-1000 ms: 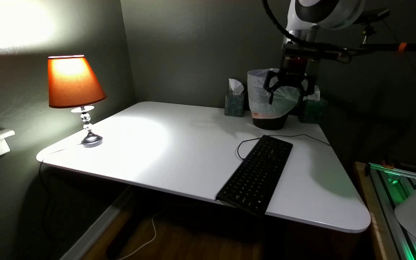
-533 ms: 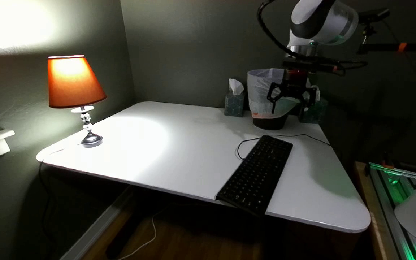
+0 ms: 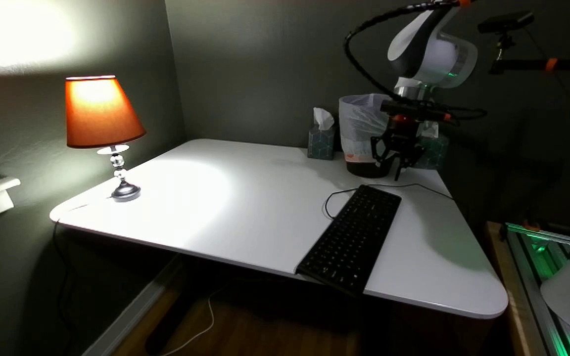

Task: Press a button on the keyboard

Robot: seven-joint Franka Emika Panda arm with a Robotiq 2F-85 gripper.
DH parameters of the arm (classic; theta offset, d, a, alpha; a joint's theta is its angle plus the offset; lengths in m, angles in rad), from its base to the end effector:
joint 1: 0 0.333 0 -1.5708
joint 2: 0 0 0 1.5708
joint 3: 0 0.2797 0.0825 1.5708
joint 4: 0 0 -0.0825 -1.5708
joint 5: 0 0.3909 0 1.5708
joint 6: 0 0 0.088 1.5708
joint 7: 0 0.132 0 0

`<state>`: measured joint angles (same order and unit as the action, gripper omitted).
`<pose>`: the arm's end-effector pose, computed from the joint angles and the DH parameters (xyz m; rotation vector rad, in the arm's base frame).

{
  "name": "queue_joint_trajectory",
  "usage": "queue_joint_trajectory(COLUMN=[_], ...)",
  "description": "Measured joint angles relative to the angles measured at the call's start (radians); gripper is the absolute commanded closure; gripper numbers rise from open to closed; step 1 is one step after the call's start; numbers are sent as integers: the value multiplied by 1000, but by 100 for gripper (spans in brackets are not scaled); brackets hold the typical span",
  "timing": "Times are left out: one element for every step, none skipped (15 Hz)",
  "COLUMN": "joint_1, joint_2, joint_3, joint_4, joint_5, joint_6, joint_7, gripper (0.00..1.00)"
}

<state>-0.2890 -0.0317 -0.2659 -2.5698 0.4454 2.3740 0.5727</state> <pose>0.3732 -0.2155 0.1967 -2.1051 1.9132 0.2379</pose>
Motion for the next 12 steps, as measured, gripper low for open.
queue_joint_trajectory(joint_1=[0,-1,-3,-4,-6,-8,-11,-14,-17,-20,-24,-27], joint_2=[22,43,64,84,103,122,139,155,171,187,201,215], joint_3=[-5,-9,-13,-17,-20,-22,-23,-25,-28,-31,-35,-39], joint_4=[9,18,28,37,46,54,62,69,76,83,89,94], joint_5=[20,38,53,67,80,90,99,104,107,108,108,108], joint_6=[0,0,0,5,14,23,31,33,33,33,33,33], joint_7=[-10,-16,-21,-25,-29,-32,-35,-36,-36,-37,-37,-37], gripper=[95,99,100,100,100,100,100,100,100,100,100,100])
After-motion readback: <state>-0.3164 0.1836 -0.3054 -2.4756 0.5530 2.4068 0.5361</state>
